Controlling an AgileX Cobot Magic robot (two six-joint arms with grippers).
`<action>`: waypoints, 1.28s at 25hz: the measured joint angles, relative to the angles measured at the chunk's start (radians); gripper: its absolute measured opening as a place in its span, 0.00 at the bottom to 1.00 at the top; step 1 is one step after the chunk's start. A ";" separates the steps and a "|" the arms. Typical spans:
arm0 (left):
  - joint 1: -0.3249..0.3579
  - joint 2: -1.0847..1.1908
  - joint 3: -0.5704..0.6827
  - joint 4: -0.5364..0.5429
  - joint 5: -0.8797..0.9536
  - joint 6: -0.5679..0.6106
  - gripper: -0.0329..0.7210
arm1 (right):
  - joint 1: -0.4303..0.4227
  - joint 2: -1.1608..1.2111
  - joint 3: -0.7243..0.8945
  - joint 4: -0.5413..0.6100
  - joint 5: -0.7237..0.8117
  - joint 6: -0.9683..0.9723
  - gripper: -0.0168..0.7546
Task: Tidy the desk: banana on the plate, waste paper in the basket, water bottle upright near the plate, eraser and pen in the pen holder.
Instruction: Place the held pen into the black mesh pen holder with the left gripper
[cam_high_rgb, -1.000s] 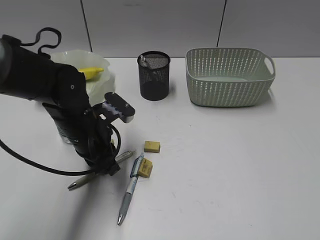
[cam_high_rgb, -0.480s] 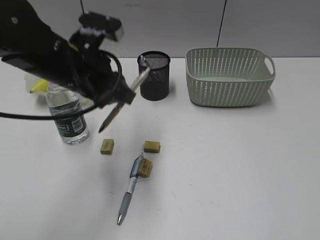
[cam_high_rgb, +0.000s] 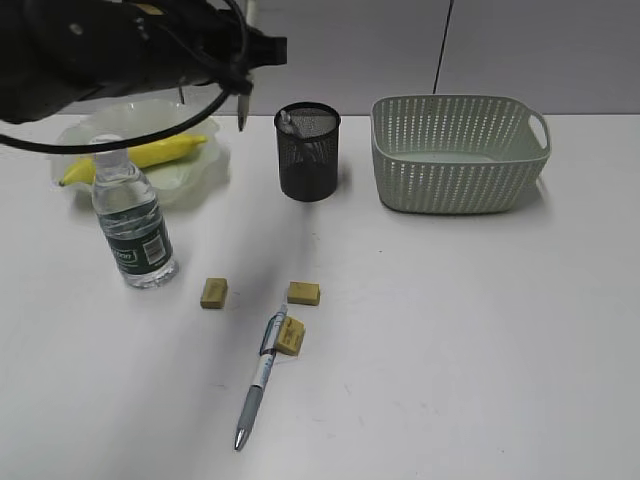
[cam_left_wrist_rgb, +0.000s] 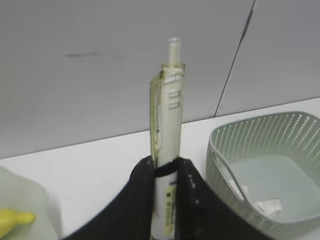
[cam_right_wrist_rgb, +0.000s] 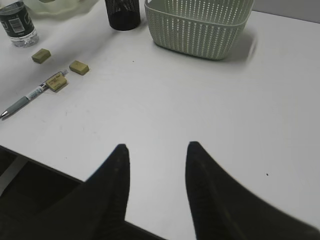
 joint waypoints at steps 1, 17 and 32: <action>0.000 0.030 -0.027 0.003 -0.003 -0.003 0.16 | 0.000 0.000 0.000 0.000 0.000 0.000 0.42; 0.000 0.372 -0.412 0.000 -0.028 -0.034 0.16 | 0.000 0.000 0.000 -0.001 0.000 0.002 0.42; 0.000 0.500 -0.426 0.050 -0.103 -0.099 0.16 | 0.000 0.000 0.000 -0.004 0.000 0.007 0.42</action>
